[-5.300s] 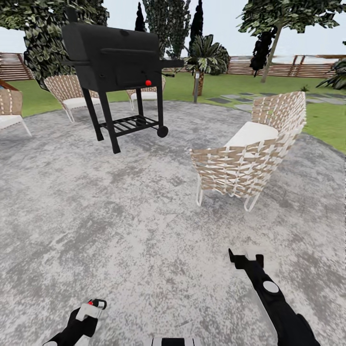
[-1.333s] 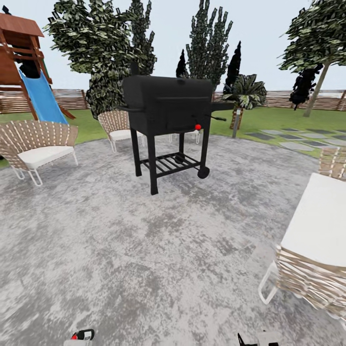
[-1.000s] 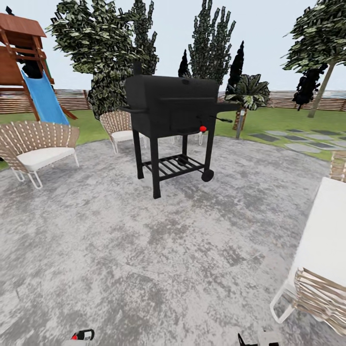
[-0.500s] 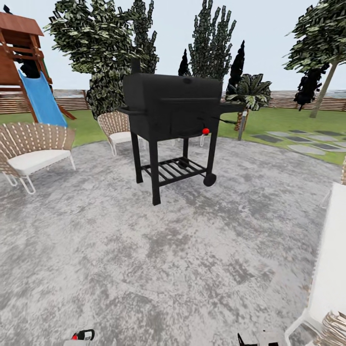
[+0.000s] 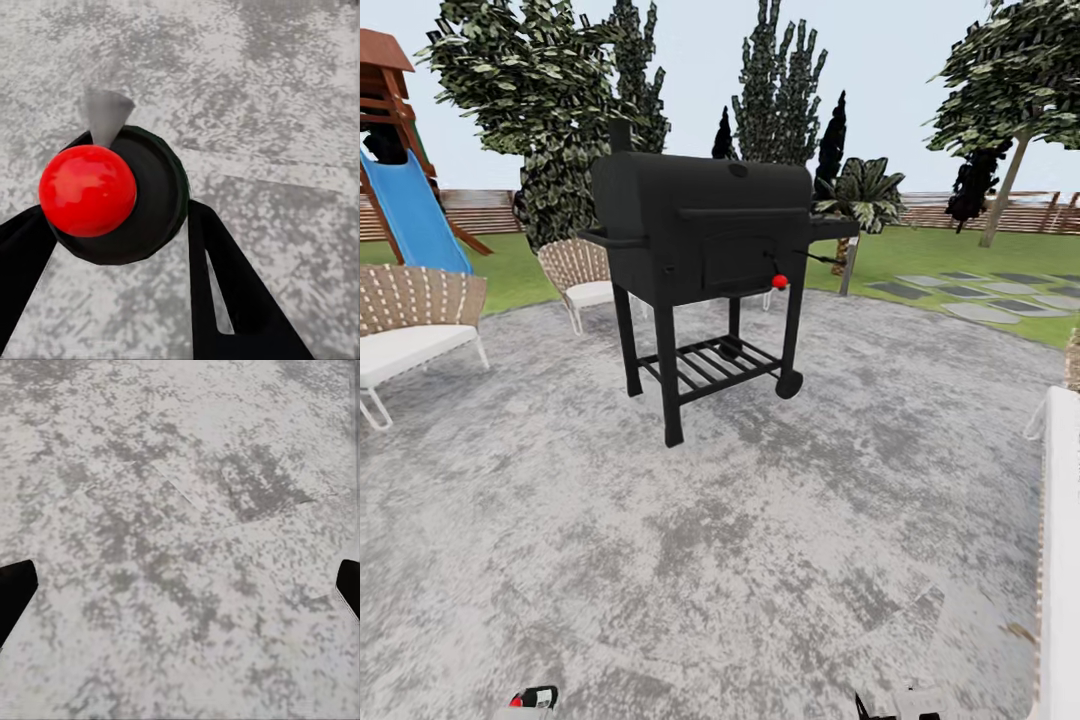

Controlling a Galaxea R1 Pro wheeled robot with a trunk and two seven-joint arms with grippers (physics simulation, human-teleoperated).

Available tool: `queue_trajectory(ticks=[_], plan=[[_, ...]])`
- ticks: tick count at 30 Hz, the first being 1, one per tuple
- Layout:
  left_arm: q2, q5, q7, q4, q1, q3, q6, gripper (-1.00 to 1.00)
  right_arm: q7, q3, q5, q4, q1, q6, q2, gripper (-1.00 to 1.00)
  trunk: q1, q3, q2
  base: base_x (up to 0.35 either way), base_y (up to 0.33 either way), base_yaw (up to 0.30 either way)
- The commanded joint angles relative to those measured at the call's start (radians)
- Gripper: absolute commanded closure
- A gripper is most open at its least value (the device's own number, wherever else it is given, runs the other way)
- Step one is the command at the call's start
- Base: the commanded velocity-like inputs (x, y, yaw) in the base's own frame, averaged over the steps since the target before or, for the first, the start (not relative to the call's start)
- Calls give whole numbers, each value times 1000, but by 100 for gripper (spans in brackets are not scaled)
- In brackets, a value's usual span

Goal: Pick up the pesticide atomizer in the garden and spray insectifuge to fully cover both potted plants in the garden.

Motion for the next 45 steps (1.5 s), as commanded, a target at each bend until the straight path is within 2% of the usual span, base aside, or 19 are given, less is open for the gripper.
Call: queue_trajectory(ticks=[1, 28, 45], plan=[[0, 11, -6, 1, 0, -4, -2, 100, 0, -3, 8, 1, -1, -3, 0, -100, 0, 0, 0, 335, 97, -186], [-2, 11, -6, 17, 0, -4, -2, 100, 0, -3, 7, 1, -1, -3, 0, -100, 0, 26, 0, 335, 95, -205], [-2, 11, -6, 18, 0, -4, -4, 100, 0, -3, 6, 1, -1, -3, 1, -100, 0, 35, 0, 337, 10, -263]])
